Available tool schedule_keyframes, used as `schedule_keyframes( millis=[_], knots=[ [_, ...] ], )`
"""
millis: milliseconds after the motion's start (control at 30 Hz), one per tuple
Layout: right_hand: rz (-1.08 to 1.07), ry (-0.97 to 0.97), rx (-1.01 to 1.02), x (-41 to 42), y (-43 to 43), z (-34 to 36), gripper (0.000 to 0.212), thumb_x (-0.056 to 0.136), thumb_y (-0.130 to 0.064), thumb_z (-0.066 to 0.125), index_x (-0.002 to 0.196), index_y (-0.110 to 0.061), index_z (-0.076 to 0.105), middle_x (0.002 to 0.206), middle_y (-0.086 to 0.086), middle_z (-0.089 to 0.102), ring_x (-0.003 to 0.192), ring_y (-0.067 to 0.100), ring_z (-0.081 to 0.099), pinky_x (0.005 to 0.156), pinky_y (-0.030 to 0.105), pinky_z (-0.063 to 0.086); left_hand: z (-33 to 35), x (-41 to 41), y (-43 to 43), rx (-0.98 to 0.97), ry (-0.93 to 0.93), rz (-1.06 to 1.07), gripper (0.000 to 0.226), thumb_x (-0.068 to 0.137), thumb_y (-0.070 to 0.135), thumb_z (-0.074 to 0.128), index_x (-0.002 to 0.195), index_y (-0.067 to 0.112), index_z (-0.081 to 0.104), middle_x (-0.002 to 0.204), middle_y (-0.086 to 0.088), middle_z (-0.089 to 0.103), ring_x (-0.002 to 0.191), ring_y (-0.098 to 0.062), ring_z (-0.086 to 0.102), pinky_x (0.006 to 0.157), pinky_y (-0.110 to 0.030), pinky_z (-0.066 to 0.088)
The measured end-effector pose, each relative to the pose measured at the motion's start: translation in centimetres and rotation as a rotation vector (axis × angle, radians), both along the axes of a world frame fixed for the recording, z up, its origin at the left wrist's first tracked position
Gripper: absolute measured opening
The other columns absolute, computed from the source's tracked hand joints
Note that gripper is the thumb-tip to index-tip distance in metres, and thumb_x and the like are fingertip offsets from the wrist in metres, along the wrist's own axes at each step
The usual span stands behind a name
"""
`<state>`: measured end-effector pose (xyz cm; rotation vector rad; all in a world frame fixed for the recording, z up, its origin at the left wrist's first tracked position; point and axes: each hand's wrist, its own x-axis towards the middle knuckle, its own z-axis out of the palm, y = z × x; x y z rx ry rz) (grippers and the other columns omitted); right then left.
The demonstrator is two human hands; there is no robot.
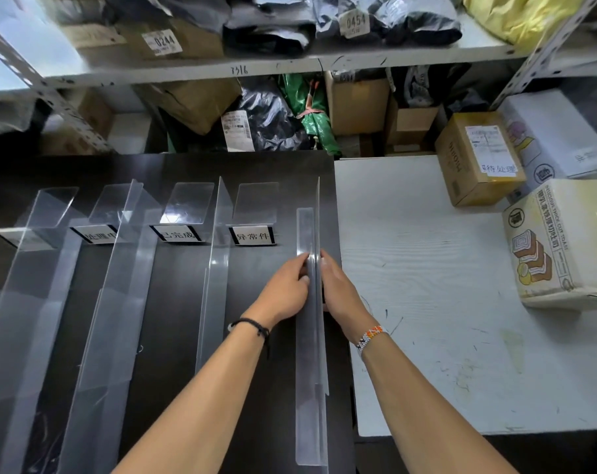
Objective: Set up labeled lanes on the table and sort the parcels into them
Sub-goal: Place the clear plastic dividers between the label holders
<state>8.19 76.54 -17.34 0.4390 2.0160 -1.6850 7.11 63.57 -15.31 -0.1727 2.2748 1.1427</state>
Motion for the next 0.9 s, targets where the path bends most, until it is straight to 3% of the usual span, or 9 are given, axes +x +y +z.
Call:
schedule_keyframes(
  millis=[67,133,300,400,533,667,833,900],
  knots=[
    [-0.009,0.032,0.002,0.0,-0.1,0.2,0.047,0.114,-0.046,0.025,0.159,-0.038,0.039,0.143,-0.021,0.045,0.135,0.003,0.042,0.113,0.028,0.035,-0.1,-0.5,0.8,0.038,-0.022,-0.026,0.068,0.104,0.007,0.043,0.165,0.03,0.025,0.165,0.003,0.038,0.151,-0.018,0.037,0.118,-0.025,0.03],
    [-0.017,0.045,0.009,-0.2,-0.2,0.2,0.047,0.115,-0.041,0.025,0.159,-0.034,0.04,0.143,-0.016,0.047,0.131,0.002,0.042,0.111,0.025,0.033,-0.5,-0.2,1.1,0.05,-0.065,-0.021,0.075,0.101,0.006,0.042,0.166,0.037,0.019,0.165,0.004,0.039,0.148,-0.02,0.042,0.117,-0.027,0.035],
    [-0.034,0.041,0.011,-0.3,-0.4,-0.7,0.049,0.114,-0.043,0.025,0.161,-0.033,0.036,0.163,-0.006,0.04,0.148,0.012,0.039,0.12,0.031,0.032,-1.1,1.6,0.6,0.087,-0.089,-0.018,0.075,0.099,0.011,0.045,0.163,0.044,0.022,0.164,0.006,0.041,0.15,-0.018,0.04,0.123,-0.038,0.037],
    [-0.057,0.036,0.008,0.0,-0.6,-0.9,0.049,0.113,-0.045,0.025,0.16,-0.036,0.036,0.164,-0.005,0.039,0.148,0.013,0.038,0.125,0.041,0.031,-1.0,2.9,0.4,0.062,-0.078,-0.043,0.067,0.104,0.015,0.046,0.164,0.038,0.027,0.165,0.003,0.04,0.151,-0.019,0.038,0.125,-0.039,0.033],
    [-0.051,0.047,0.024,0.0,-0.7,-1.0,0.049,0.113,-0.045,0.025,0.16,-0.035,0.036,0.165,-0.005,0.038,0.15,0.014,0.036,0.125,0.039,0.03,-0.6,4.0,0.5,0.036,-0.054,-0.073,0.062,0.107,0.016,0.045,0.164,0.031,0.027,0.165,0.002,0.041,0.151,-0.018,0.039,0.125,-0.036,0.031],
    [-0.04,0.051,0.032,-0.2,-0.8,-1.1,0.049,0.114,-0.044,0.025,0.161,-0.033,0.036,0.165,-0.004,0.038,0.151,0.016,0.036,0.126,0.04,0.03,0.3,3.8,1.3,0.058,-0.04,-0.087,0.058,0.106,0.008,0.042,0.16,0.027,0.035,0.157,-0.001,0.049,0.146,-0.02,0.045,0.113,-0.027,0.034],
    [-0.072,0.031,0.008,-0.3,-1.2,-1.0,0.051,0.113,-0.044,0.025,0.162,-0.032,0.035,0.165,-0.004,0.037,0.152,0.016,0.035,0.126,0.04,0.029,-0.1,3.7,1.1,0.104,-0.069,-0.049,0.06,0.104,0.008,0.043,0.16,0.028,0.036,0.158,0.003,0.048,0.145,-0.017,0.045,0.123,-0.036,0.035],
    [-0.11,0.014,0.016,0.0,-1.7,-1.1,0.058,0.107,-0.054,0.027,0.16,-0.034,0.036,0.164,-0.004,0.039,0.152,0.018,0.035,0.127,0.046,0.029,-0.3,3.9,1.2,0.163,-0.072,0.036,0.058,0.104,0.009,0.043,0.158,0.032,0.04,0.153,0.006,0.053,0.14,-0.014,0.05,0.121,-0.04,0.04]
  ],
)
